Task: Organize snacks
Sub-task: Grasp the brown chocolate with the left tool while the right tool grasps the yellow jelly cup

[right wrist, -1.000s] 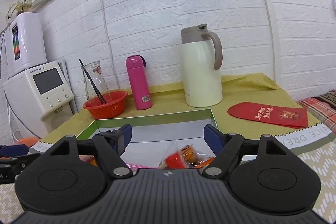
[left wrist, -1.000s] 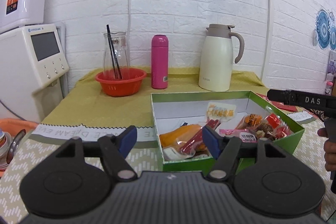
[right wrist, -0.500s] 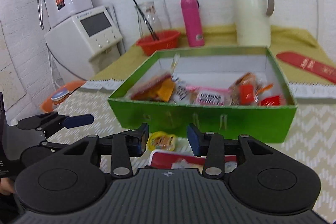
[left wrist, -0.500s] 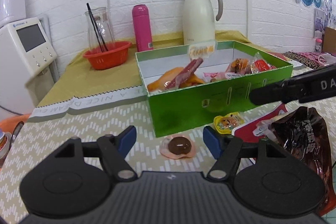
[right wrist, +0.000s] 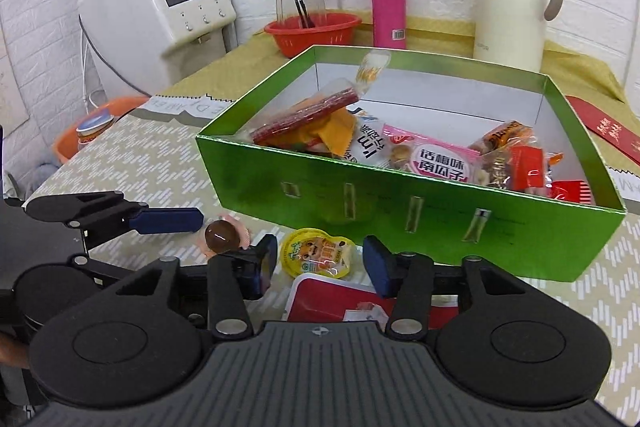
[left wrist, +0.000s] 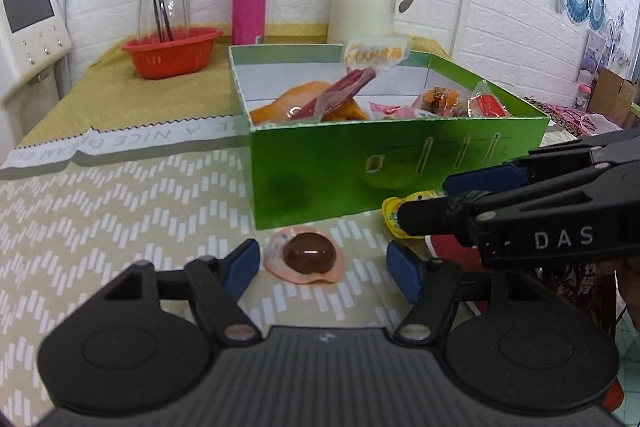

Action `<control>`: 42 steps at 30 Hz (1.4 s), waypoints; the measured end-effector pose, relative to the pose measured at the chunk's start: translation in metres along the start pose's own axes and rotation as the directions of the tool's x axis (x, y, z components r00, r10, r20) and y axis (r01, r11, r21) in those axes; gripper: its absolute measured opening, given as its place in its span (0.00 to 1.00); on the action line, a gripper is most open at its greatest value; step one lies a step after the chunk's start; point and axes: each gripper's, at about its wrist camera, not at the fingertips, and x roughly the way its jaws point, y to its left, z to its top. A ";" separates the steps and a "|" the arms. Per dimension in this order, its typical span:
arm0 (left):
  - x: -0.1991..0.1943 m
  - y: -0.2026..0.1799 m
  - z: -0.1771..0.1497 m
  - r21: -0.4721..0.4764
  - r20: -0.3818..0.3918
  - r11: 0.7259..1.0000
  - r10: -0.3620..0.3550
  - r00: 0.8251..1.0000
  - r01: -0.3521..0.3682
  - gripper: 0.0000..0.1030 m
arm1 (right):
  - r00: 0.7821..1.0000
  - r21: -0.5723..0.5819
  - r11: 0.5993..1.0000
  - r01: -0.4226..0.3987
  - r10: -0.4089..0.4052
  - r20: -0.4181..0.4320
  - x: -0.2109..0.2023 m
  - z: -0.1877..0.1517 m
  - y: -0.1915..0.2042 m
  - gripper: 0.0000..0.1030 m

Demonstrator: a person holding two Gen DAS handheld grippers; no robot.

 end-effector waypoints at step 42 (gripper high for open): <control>-0.001 -0.003 0.001 0.033 -0.014 0.998 0.044 0.999 -0.044 0.69 | 0.988 0.003 0.999 -0.048 0.047 0.145 -0.040 -0.012 -0.004 0.67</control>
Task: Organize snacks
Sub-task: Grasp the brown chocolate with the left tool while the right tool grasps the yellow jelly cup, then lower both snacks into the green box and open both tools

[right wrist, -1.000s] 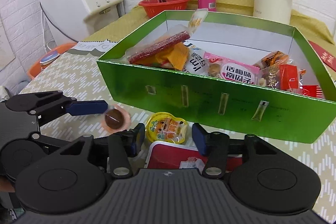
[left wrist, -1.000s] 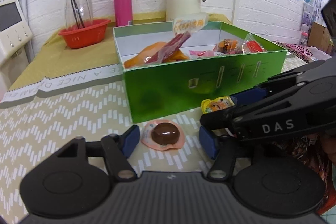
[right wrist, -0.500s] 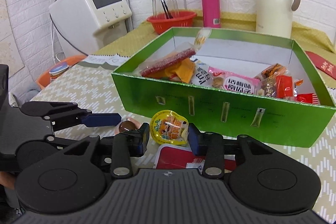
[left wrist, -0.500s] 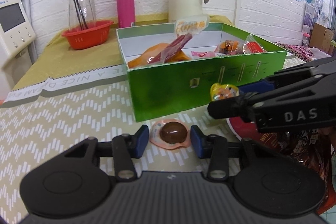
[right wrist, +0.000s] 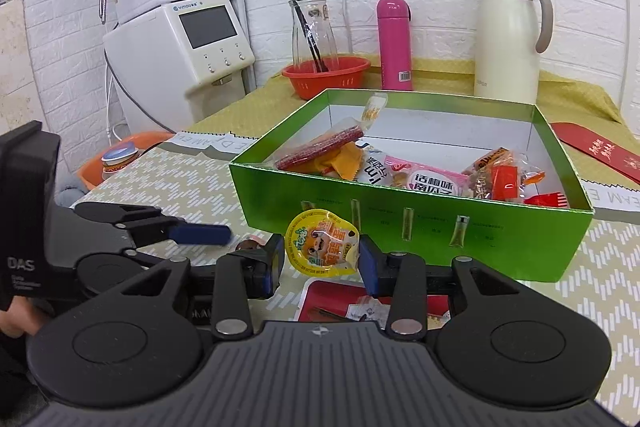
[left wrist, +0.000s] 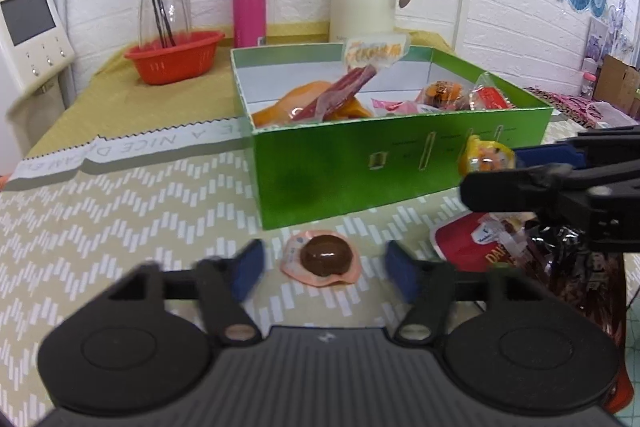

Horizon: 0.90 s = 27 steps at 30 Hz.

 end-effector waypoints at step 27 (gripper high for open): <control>-0.042 -0.016 0.011 -0.011 0.122 0.998 0.066 0.990 -0.065 0.30 | 0.998 -0.011 1.000 0.017 -0.016 0.067 -0.027 -0.009 0.000 0.67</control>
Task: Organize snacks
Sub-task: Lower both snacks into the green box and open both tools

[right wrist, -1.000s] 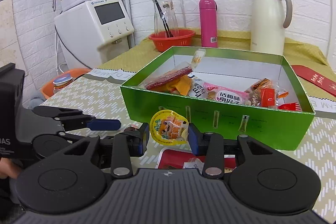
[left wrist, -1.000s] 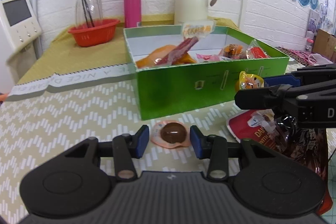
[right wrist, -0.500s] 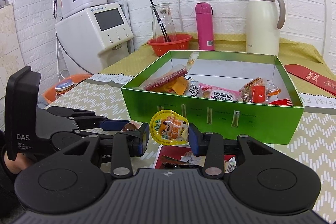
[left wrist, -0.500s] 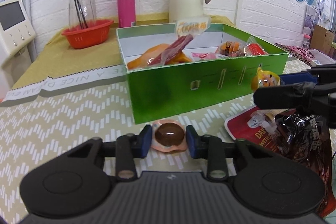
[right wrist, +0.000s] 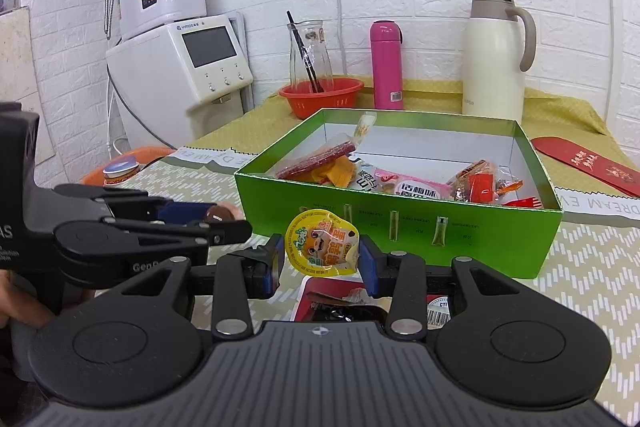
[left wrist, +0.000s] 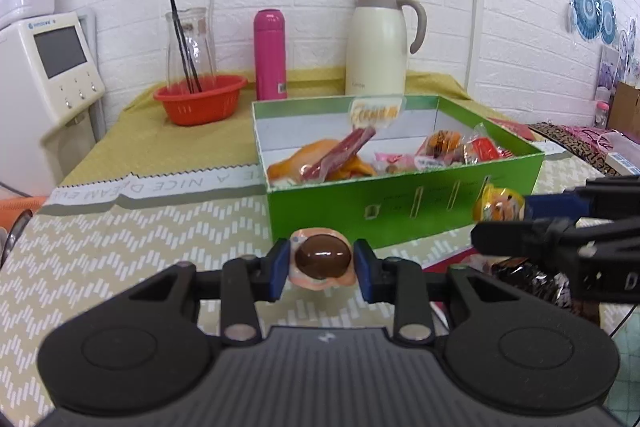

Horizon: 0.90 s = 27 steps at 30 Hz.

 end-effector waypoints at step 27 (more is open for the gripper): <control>-0.013 -0.032 0.015 -0.008 0.064 0.998 -0.058 0.996 0.058 0.31 | 0.998 0.043 0.998 0.054 -0.055 0.037 -0.023 -0.003 -0.008 0.67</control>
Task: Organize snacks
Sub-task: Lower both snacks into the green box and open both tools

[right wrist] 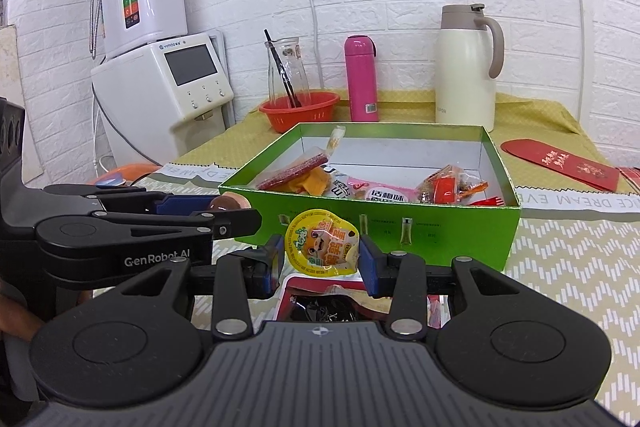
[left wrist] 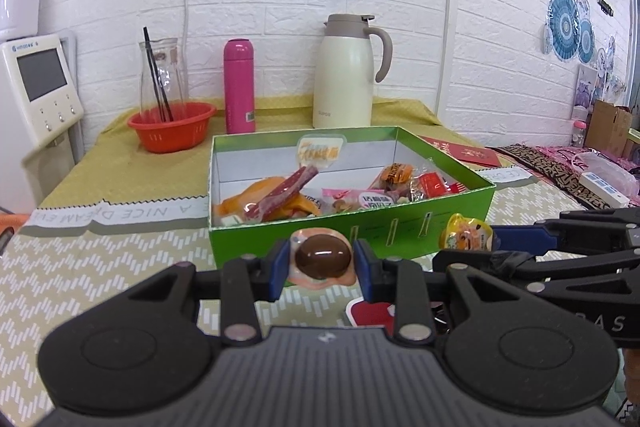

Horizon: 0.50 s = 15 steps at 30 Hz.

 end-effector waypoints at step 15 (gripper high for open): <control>0.014 -0.005 0.015 -0.005 0.017 1.000 0.000 1.000 0.000 0.31 | 0.997 0.013 0.998 0.057 -0.057 0.057 0.001 0.011 -0.017 0.67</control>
